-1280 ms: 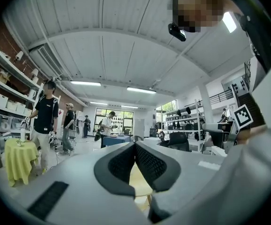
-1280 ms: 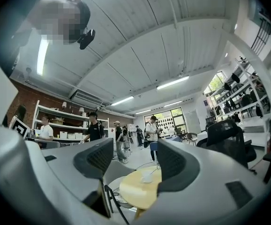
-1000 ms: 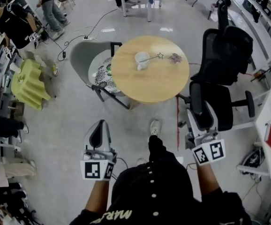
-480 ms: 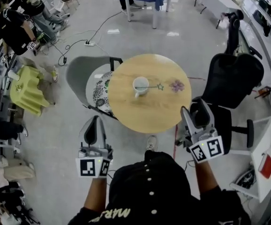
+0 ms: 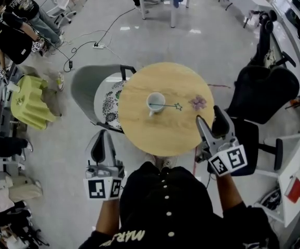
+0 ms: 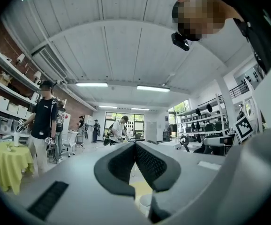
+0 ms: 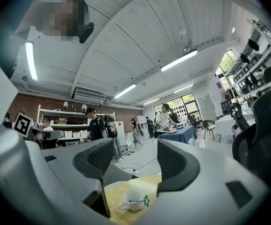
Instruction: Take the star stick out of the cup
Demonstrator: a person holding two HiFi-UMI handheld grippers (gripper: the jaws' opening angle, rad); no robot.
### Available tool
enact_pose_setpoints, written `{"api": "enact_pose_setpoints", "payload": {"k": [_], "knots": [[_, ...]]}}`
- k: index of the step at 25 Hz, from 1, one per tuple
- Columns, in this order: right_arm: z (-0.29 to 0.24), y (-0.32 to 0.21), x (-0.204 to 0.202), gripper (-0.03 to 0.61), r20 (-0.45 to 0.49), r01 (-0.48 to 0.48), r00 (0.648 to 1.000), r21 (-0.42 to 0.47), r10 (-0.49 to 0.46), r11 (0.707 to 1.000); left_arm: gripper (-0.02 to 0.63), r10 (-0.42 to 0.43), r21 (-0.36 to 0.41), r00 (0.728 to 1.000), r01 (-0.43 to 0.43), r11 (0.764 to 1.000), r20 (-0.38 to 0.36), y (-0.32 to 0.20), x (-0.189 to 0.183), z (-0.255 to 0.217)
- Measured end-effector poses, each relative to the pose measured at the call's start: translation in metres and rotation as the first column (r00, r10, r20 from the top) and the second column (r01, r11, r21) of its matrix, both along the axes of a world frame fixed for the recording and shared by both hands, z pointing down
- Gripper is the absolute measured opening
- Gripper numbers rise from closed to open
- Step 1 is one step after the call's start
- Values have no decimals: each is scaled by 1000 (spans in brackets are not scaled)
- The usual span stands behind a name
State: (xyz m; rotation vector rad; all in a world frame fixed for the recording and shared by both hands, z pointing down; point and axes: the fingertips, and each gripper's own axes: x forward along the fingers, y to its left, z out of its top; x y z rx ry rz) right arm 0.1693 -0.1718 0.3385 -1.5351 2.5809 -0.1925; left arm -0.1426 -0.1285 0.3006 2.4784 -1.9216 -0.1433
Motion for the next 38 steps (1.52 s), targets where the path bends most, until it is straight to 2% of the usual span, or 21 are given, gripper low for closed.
{"api": "enact_pose_setpoints", "payload": {"k": [9,11,15,19,24,34,38], "knots": [[14,-43,-22,281,-3,-15,1000,-54,15,998,5,69,-19,998,-69,997,1,-49,-5,4],[27,-48,-34,296,17,6,1000,-78,-4,997,5,79,-24,997,-79,997,1,-54,-6,11],[72,-59,-57,281,38,36,999,-156,-30,987,5,111,-55,994,-111,992,-14,-60,-4,33],[124,-71,-70,276,65,48,997,-247,-33,968,5,151,-88,988,-152,985,-17,-67,5,52],[187,-71,-75,272,115,27,993,-360,16,933,5,182,-123,983,-184,975,-22,-71,14,75],[281,-73,-62,272,122,-40,986,-500,116,865,5,203,-200,978,-207,958,-41,-79,17,117],[292,-90,-55,272,144,-31,983,-483,114,875,5,210,-226,977,-215,950,-45,-83,19,133]]}}
